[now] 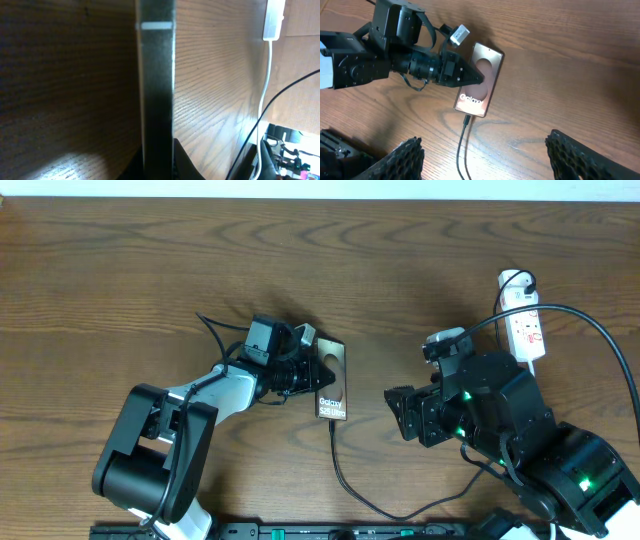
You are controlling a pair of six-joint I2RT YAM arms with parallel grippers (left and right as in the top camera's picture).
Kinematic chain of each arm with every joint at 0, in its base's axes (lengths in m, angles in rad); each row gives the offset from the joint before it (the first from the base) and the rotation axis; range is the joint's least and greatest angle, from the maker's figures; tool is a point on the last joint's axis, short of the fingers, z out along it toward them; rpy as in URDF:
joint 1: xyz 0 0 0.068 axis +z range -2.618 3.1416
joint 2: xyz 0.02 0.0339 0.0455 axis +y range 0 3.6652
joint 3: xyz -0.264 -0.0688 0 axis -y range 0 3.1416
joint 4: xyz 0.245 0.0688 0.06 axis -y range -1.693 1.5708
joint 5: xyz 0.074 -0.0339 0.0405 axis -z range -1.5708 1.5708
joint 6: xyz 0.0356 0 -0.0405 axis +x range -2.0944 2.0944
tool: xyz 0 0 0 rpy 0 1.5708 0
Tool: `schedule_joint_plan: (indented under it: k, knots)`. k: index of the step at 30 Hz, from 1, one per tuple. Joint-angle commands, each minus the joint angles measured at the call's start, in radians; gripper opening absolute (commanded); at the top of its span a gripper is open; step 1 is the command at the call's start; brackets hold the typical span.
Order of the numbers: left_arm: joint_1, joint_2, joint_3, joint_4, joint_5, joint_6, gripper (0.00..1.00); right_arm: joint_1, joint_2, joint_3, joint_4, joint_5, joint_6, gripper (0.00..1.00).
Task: Plug charger to phone and switch on socket
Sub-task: 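Lower the phone with attached cable flat onto the table with left gripper, then open both grippers and withdraw them from the phone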
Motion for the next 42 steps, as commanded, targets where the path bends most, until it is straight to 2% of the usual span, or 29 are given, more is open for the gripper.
schedule_joint_plan:
  k: [1, 19, 23, 25, 26, 27, 28, 36, 42]
  knots:
    - [0.005, 0.006, 0.026, -0.001, -0.021, 0.027, 0.13, -0.004, 0.001, 0.014, -0.004, 0.012, -0.001, 0.79]
    - [0.005, 0.006, 0.025, -0.036, -0.1, 0.027, 0.17, -0.004, 0.008, 0.014, -0.017, 0.013, -0.001, 0.81]
    - [0.005, 0.006, 0.025, -0.036, -0.18, 0.027, 0.35, -0.004, 0.01, 0.014, -0.015, 0.013, -0.001, 0.81]
    - [0.005, 0.006, 0.025, -0.038, -0.224, 0.027, 0.51, -0.004, 0.009, 0.014, -0.018, 0.013, -0.001, 0.81]
    - [0.005, 0.006, 0.025, -0.038, -0.241, 0.027, 0.63, -0.004, 0.01, 0.014, -0.018, 0.013, -0.001, 0.81]
    - [0.005, 0.006, 0.025, -0.039, -0.249, 0.027, 0.65, -0.004, 0.01, 0.014, -0.018, 0.013, -0.001, 0.81]
    - [0.005, 0.006, 0.025, -0.039, -0.248, 0.026, 0.73, -0.004, 0.01, 0.014, -0.018, 0.012, -0.001, 0.81]
    - [0.005, 0.006, 0.025, -0.038, -0.248, 0.027, 0.83, -0.004, 0.014, 0.014, -0.015, 0.013, -0.001, 0.83]
    - [0.005, 0.006, 0.025, -0.034, -0.248, 0.066, 0.83, -0.004, 0.015, 0.014, -0.011, 0.012, -0.001, 0.84]
